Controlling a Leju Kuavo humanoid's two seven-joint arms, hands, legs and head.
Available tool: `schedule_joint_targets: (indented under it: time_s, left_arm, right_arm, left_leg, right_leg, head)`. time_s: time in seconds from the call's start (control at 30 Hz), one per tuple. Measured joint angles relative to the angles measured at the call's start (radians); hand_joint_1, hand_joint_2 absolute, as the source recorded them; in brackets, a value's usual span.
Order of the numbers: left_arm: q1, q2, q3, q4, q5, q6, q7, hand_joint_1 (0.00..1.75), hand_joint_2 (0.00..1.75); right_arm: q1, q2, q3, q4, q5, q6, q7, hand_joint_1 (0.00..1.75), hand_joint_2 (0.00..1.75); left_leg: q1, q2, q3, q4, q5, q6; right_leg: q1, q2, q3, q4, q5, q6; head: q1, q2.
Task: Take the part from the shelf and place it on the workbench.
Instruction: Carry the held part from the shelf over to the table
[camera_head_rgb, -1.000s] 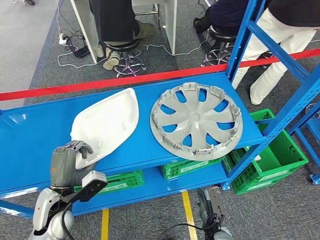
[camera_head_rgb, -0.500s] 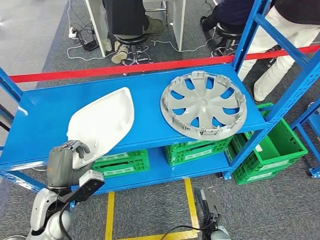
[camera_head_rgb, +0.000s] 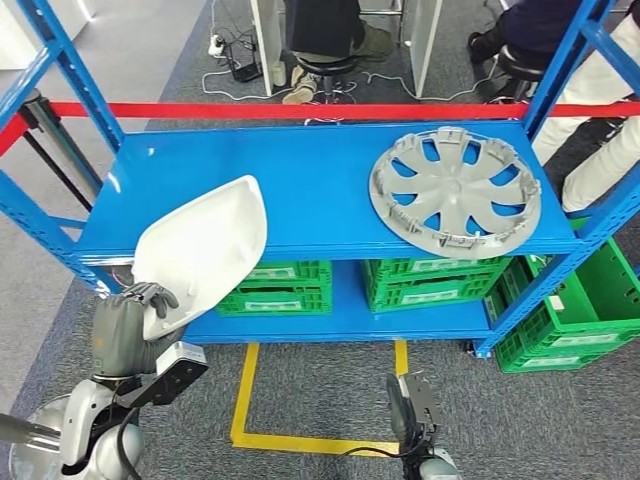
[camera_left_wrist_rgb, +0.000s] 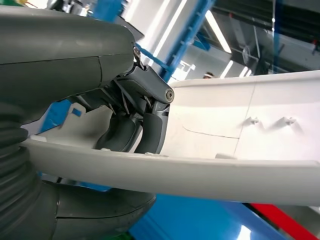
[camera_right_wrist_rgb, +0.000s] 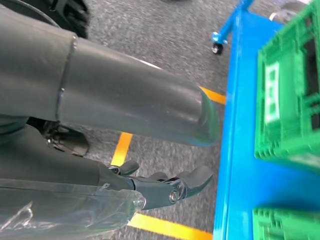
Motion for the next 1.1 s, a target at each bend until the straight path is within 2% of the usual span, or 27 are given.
schedule_joint_targets:
  time_s: [0.03,0.07,0.1,0.13,0.17,0.23,0.27,0.3,0.33,0.37,0.43,0.47,0.5,0.53,0.6,0.63,0.67,0.7,0.77,0.8,0.83,0.87,0.93,1.0,1.03,1.07,1.1]
  left_arm:
    - [-0.003,-0.001,0.0,0.0,0.0,0.0,0.0,1.55,1.75]
    - [-0.003,0.0,0.0,0.0,0.001,0.0,0.0,1.55,1.75]
    - [-0.002,0.001,0.0,0.0,0.002,0.0,0.0,1.55,1.75]
    - [-0.001,0.001,0.0,0.0,0.002,-0.001,0.0,1.55,1.75]
    - [0.0,0.002,0.0,0.0,0.002,-0.001,0.001,1.55,1.75]
    - [-0.001,0.001,0.0,0.0,0.003,-0.002,0.002,1.55,1.75]
    - [-0.001,0.0,0.0,0.0,0.003,-0.003,0.002,1.55,1.75]
    - [-0.001,0.0,0.0,0.0,0.003,-0.003,0.002,1.55,1.75]
    - [-0.001,0.0,0.0,0.001,0.003,-0.004,0.002,1.55,1.75]
    - [0.0,0.0,0.0,0.001,0.004,-0.005,0.002,1.55,1.75]
    - [0.0,0.0,0.0,0.001,0.004,-0.005,0.002,1.55,1.75]
    - [0.0,0.0,0.0,0.001,0.004,-0.006,0.002,1.55,1.75]
    - [0.0,0.001,0.0,0.001,0.004,-0.006,0.002,1.55,1.75]
    - [0.0,0.001,0.0,0.001,0.004,-0.006,0.002,1.55,1.75]
    - [0.0,0.001,-0.001,0.002,0.004,-0.006,0.002,1.55,1.75]
    - [0.0,0.002,-0.001,0.002,0.004,-0.006,0.002,1.55,1.75]
    - [0.0,0.004,-0.001,0.003,0.005,-0.006,0.002,1.55,1.75]
    - [-0.001,0.005,-0.001,0.003,0.005,-0.006,0.002,1.55,1.75]
    - [-0.002,0.005,-0.001,0.003,0.006,-0.006,0.002,1.55,1.75]
    - [-0.002,0.006,-0.002,0.004,0.006,-0.006,0.002,1.55,1.75]
    - [-0.002,0.006,-0.002,0.004,0.006,-0.006,0.002,1.55,1.75]
    - [-0.002,0.006,-0.002,0.004,0.006,-0.006,0.002,1.55,1.75]
    - [-0.002,0.006,-0.002,0.004,0.006,-0.006,0.002,1.55,1.75]
    - [-0.004,0.006,-0.002,0.004,0.009,-0.006,0.002,1.55,1.75]
    - [-0.004,0.006,-0.002,0.004,0.011,-0.005,0.002,1.55,1.75]
    - [-0.004,0.006,-0.002,0.005,0.014,-0.005,0.002,1.55,1.75]
    - [-0.003,0.006,-0.002,0.006,0.018,-0.004,0.002,1.55,1.75]
  right_arm:
    - [-0.001,0.0,0.001,-0.001,-0.002,-0.001,0.0,0.0,0.0]
    - [-0.002,0.0,0.002,-0.001,-0.004,-0.001,0.0,0.0,0.0]
    - [-0.002,0.0,0.005,-0.001,-0.005,-0.002,0.0,0.0,0.0]
    - [-0.001,0.0,0.007,-0.001,-0.007,-0.002,0.0,0.0,0.0]
    - [0.001,0.0,0.009,-0.001,-0.008,-0.002,0.0,0.0,0.0]
    - [0.006,-0.001,0.012,-0.001,-0.011,-0.002,0.001,0.0,0.0]
    - [0.008,-0.001,0.013,-0.001,-0.012,-0.001,0.001,0.0,0.0]
    - [0.009,-0.001,0.014,-0.001,-0.015,0.001,0.001,0.0,0.0]
    - [0.009,-0.002,0.014,-0.001,-0.018,0.006,0.001,0.0,0.0]
    - [0.009,-0.002,0.015,-0.001,-0.023,0.011,0.001,0.0,0.0]
    - [0.005,-0.002,0.015,-0.002,-0.03,0.021,0.001,0.0,0.0]
    - [0.002,-0.002,0.015,-0.002,-0.033,0.024,0.001,0.0,0.0]
    - [-0.002,-0.002,0.016,-0.002,-0.034,0.026,0.0,0.0,0.0]
    - [-0.005,-0.002,0.016,-0.003,-0.035,0.027,0.0,0.0,0.0]
    - [-0.008,-0.002,0.016,-0.003,-0.037,0.027,0.0,0.0,0.0]
    - [-0.008,-0.002,0.017,-0.003,-0.038,0.027,0.001,0.0,0.0]
    - [-0.008,-0.002,0.017,-0.003,-0.038,0.026,0.001,0.0,0.0]
    - [-0.008,-0.002,0.017,-0.002,-0.039,0.026,0.001,0.0,0.0]
    - [-0.006,-0.002,0.017,-0.002,-0.039,0.026,0.001,0.0,0.0]
    - [-0.005,-0.002,0.017,-0.002,-0.039,0.026,0.001,0.0,0.0]
    - [-0.004,-0.003,0.017,-0.002,-0.039,0.025,0.001,0.0,0.0]
    - [-0.003,-0.003,0.017,-0.002,-0.039,0.025,0.001,0.0,0.0]
    - [-0.004,-0.003,0.017,-0.002,-0.039,0.024,0.001,0.0,0.0]
    - [-0.008,-0.003,0.017,-0.002,-0.041,0.02,0.001,0.0,0.0]
    - [-0.009,-0.003,0.017,-0.002,-0.043,0.019,0.0,0.0,0.0]
    - [-0.009,-0.003,0.017,-0.002,-0.045,0.018,0.0,0.0,0.0]
    - [-0.007,-0.004,0.017,-0.002,-0.046,0.018,0.0,0.0,0.0]
  left_leg:
    - [-0.004,0.01,0.018,-0.033,-0.01,0.01]
    - [-0.008,0.002,0.016,-0.045,-0.013,0.025]
    - [-0.009,-0.008,0.006,-0.045,-0.005,0.038]
    - [-0.01,-0.02,-0.002,-0.045,0.004,0.048]
    - [-0.01,-0.032,-0.012,-0.045,0.015,0.058]
    - [-0.011,-0.058,-0.037,-0.046,0.04,0.071]
    - [-0.013,-0.071,-0.052,-0.045,0.052,0.075]
    - [-0.016,-0.083,-0.067,-0.045,0.064,0.079]
    - [-0.019,-0.094,-0.082,-0.044,0.076,0.08]
    - [-0.021,-0.103,-0.095,-0.044,0.087,0.081]
    - [-0.023,-0.112,-0.116,-0.043,0.106,0.078]
    - [-0.024,-0.113,-0.123,-0.042,0.114,0.075]
    - [-0.024,-0.112,-0.127,-0.042,0.121,0.071]
    - [-0.024,-0.109,-0.129,-0.042,0.128,0.065]
    - [-0.023,-0.103,-0.131,-0.042,0.141,0.054]
    - [-0.023,-0.099,-0.136,-0.035,0.133,0.047]
    - [-0.023,-0.096,-0.145,-0.015,0.109,0.042]
    - [-0.023,-0.094,-0.158,0.024,0.067,0.037]
    - [-0.02,-0.092,-0.193,0.147,-0.036,0.029]
    - [-0.019,-0.091,-0.204,0.206,-0.068,0.027]
    - [-0.018,-0.091,-0.205,0.244,-0.076,0.025]
    - [-0.017,-0.091,-0.189,0.249,-0.064,0.025]
    - [-0.015,-0.096,-0.108,0.164,-0.019,0.027]
    - [-0.012,-0.118,-0.005,0.025,-0.016,0.034]
    - [-0.012,-0.127,0.024,-0.022,-0.025,0.039]
    - [-0.014,-0.129,0.036,-0.047,-0.03,0.045]
    - [-0.015,-0.122,0.03,-0.052,-0.025,0.053]
  right_leg:
    - [0.001,-0.011,-0.001,-0.001,0.008,0.006]
    - [0.0,-0.024,-0.001,-0.004,0.017,0.013]
    - [-0.004,-0.028,-0.001,-0.007,0.021,0.021]
    - [-0.008,-0.015,-0.004,-0.003,0.011,0.028]
    - [-0.01,0.01,-0.011,0.018,-0.018,0.033]
    - [-0.008,0.07,-0.042,0.125,-0.117,0.036]
    - [-0.005,0.086,-0.058,0.196,-0.163,0.033]
    - [-0.001,0.093,-0.067,0.253,-0.19,0.029]
    - [0.003,0.095,-0.063,0.281,-0.195,0.024]
    - [0.007,0.095,-0.04,0.271,-0.182,0.019]
    - [0.013,0.091,0.054,0.152,-0.143,0.006]
    - [0.017,0.087,0.104,0.079,-0.136,0.001]
    - [0.02,0.084,0.137,0.024,-0.134,-0.003]
    - [0.023,0.083,0.152,-0.006,-0.138,-0.006]
    - [0.025,0.089,0.144,-0.016,-0.127,-0.015]
    - [0.024,0.092,0.139,-0.017,-0.118,-0.021]
    - [0.021,0.094,0.132,-0.019,-0.106,-0.028]
    - [0.019,0.096,0.121,-0.021,-0.093,-0.033]
    - [0.018,0.1,0.092,-0.02,-0.069,-0.037]
    - [0.018,0.102,0.076,-0.02,-0.056,-0.037]
    - [0.018,0.105,0.06,-0.019,-0.043,-0.035]
    - [0.018,0.109,0.043,-0.019,-0.031,-0.034]
    - [0.017,0.121,0.014,-0.018,-0.006,-0.027]
    - [0.02,0.134,-0.008,-0.017,0.017,-0.019]
    - [0.021,0.14,-0.014,-0.018,0.029,-0.014]
    - [0.021,0.146,-0.02,-0.022,0.042,-0.008]
    - [0.019,0.153,-0.023,-0.028,0.056,-0.001]
  head:
    - [-0.001,0.0]
    - [-0.002,0.0]
    - [-0.002,0.0]
    - [-0.003,0.0]
    - [-0.002,0.0]
    - [0.003,0.0]
    - [0.005,0.0]
    - [0.007,0.0]
    - [0.007,0.0]
    - [0.007,0.0]
    - [0.007,0.0]
    - [0.006,0.0]
    - [0.005,0.0]
    - [0.006,0.0]
    - [0.008,0.0]
    - [0.009,0.0]
    - [0.006,0.0]
    - [0.004,0.0]
    - [0.0,0.0]
    - [-0.001,0.0]
    - [-0.001,0.0]
    - [-0.001,0.0]
    - [-0.001,0.0]
    - [0.0,0.0]
    - [0.0,0.0]
    - [-0.001,0.0]
    - [0.0,0.0]
